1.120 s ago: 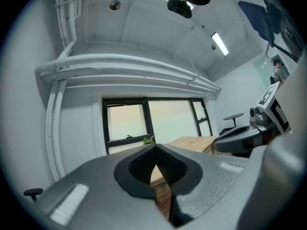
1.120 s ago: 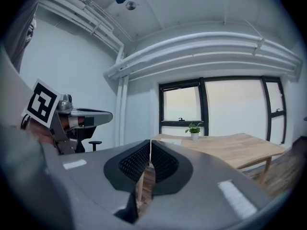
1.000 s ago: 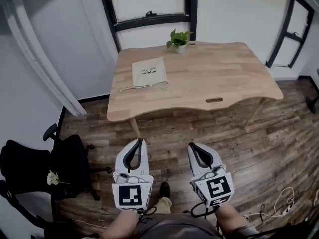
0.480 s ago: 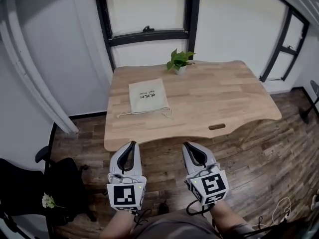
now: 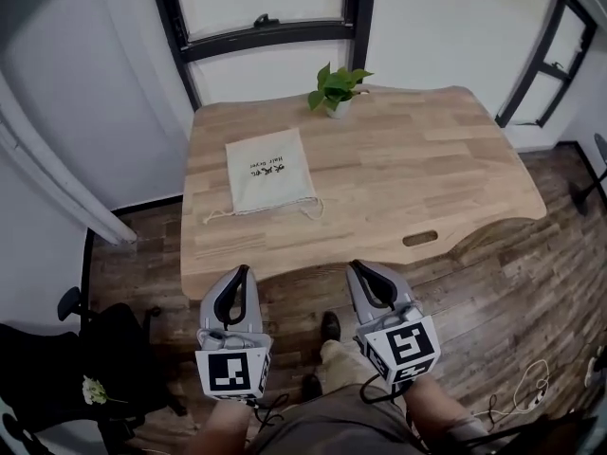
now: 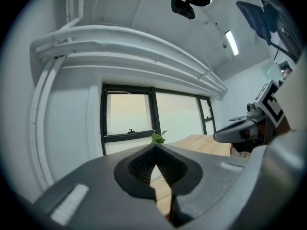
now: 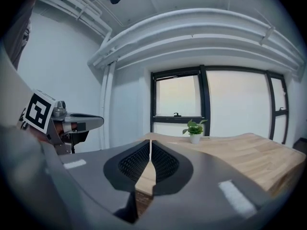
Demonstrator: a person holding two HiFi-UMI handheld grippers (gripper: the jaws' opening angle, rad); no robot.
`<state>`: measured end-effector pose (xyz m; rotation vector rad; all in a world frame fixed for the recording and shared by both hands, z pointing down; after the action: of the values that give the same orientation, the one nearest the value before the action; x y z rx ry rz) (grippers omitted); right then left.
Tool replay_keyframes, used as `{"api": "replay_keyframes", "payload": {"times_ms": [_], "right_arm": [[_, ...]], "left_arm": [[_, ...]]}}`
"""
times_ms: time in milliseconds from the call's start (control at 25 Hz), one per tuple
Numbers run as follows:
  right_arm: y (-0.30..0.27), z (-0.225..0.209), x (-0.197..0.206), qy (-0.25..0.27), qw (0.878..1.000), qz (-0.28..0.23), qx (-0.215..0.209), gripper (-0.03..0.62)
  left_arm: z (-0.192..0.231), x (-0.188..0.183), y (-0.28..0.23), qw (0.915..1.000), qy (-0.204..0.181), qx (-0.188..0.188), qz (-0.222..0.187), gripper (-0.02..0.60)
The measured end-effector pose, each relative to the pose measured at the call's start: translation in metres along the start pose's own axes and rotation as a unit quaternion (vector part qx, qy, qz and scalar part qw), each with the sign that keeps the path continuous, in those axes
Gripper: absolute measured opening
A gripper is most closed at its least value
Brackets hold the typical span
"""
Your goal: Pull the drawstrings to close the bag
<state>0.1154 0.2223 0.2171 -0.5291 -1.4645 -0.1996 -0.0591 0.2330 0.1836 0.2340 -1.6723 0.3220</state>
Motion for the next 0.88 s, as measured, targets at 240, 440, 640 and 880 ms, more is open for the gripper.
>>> {"api": "replay_keyframes", "payload": {"times_ms": [240, 440, 640, 880], "right_arm": [[-0.076, -0.038, 0.013, -0.007, 0.999, 0.027, -0.018, 0.044], [-0.133, -0.067, 0.002, -0.007, 0.999, 0.027, -0.039, 0.046], [-0.173, -0.082, -0.016, -0.009, 0.998, 0.016, -0.061, 0.048], [-0.205, -0.097, -0.048, 0.007, 0.997, -0.013, -0.071, 0.048]], "left_arm": [[0.021, 0.029, -0.071, 0.999, -0.002, -0.001, 0.044, 0.0], [0.04, 0.029, -0.12, 0.9983, -0.013, -0.015, 0.055, 0.0], [0.056, 0.017, -0.149, 0.9975, -0.021, -0.035, 0.058, 0.0], [0.074, -0.014, -0.163, 0.9968, -0.043, -0.061, 0.029, 0.0]]}}
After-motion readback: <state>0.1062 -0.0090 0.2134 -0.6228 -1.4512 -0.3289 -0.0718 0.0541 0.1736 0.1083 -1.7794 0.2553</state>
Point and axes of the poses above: the fingertips, and each gripper's own axes: y backward along the fingers, z to its left, x out of its underside, the point moved 1 cm from there along y, backward along the fingers, and after that the axes turned 5 degrees about x, right-handed, at the moved point
